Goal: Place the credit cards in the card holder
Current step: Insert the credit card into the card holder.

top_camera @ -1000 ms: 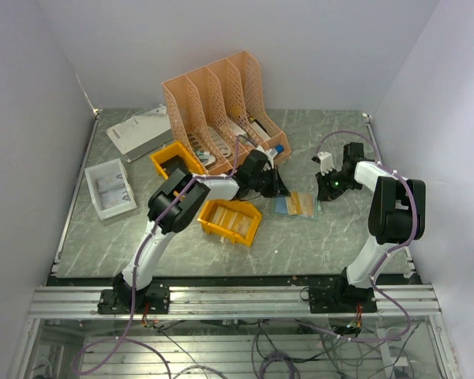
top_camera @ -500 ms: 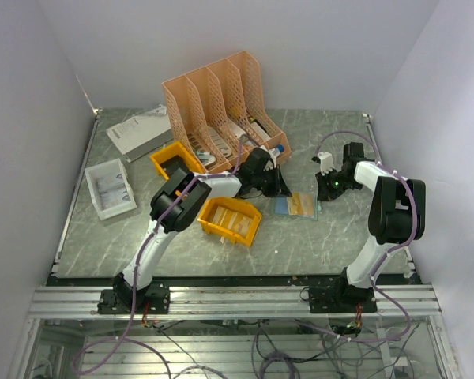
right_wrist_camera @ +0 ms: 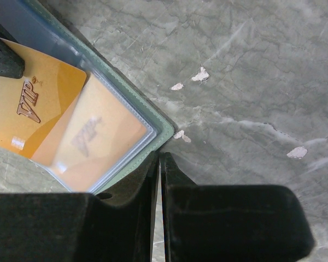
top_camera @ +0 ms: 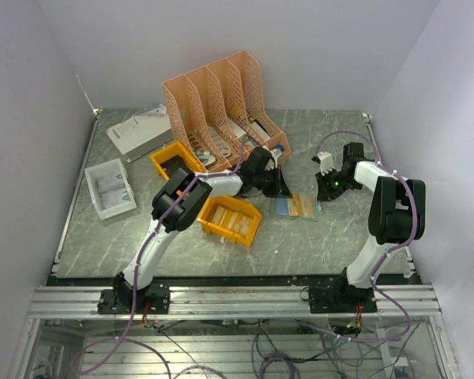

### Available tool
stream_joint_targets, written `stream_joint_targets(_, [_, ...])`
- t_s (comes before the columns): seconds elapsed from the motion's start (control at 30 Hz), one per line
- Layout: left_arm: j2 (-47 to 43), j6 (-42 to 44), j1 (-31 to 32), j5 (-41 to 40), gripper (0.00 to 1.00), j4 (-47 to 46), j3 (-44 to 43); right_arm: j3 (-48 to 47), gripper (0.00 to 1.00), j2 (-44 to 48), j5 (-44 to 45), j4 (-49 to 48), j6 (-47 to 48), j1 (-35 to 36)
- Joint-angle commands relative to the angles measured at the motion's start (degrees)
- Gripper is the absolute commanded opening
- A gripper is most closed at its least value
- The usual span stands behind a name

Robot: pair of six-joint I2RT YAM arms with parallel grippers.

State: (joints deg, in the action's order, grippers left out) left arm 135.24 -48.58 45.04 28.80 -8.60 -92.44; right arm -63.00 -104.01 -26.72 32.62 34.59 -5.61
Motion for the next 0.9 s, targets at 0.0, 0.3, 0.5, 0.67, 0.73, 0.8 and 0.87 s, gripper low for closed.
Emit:
stream_joint_targets(0.0, [2.3,2.1,0.2,2.3,0.07,6.6,-1.8,-1.0,0.07,-1.5,-0.4,0.7,0.2,0.8])
stream_joint_targets(0.3, [1.8,2.2,-0.6,3.2,0.07,8.8,-1.5,-0.6,0.07,-1.9,-0.6,0.0,-0.4,2.1])
stream_joint_targets(0.5, [1.4,2.0,-1.1,4.3,0.07,8.9,-1.1,-0.5,0.07,-2.0,-0.6,-0.3,-0.7,2.7])
stream_joint_targets(0.67, [2.0,1.8,-1.1,5.1,0.07,9.1,-1.3,-0.5,0.07,-2.2,-0.6,-0.3,-0.7,2.8])
stream_joint_targets(0.73, [2.3,1.6,-1.2,5.1,0.07,8.8,-1.3,-0.5,0.07,-2.2,-0.7,-0.4,-0.7,2.8])
stream_joint_targets(0.8, [2.5,1.2,-1.2,5.0,0.07,8.5,-1.2,-0.5,0.08,-2.2,-0.6,-0.4,-0.8,2.9])
stream_joint_targets(0.87, [2.7,0.8,-1.1,4.9,0.07,8.0,-1.3,-0.5,0.08,-2.3,-0.6,-0.5,-0.8,3.1])
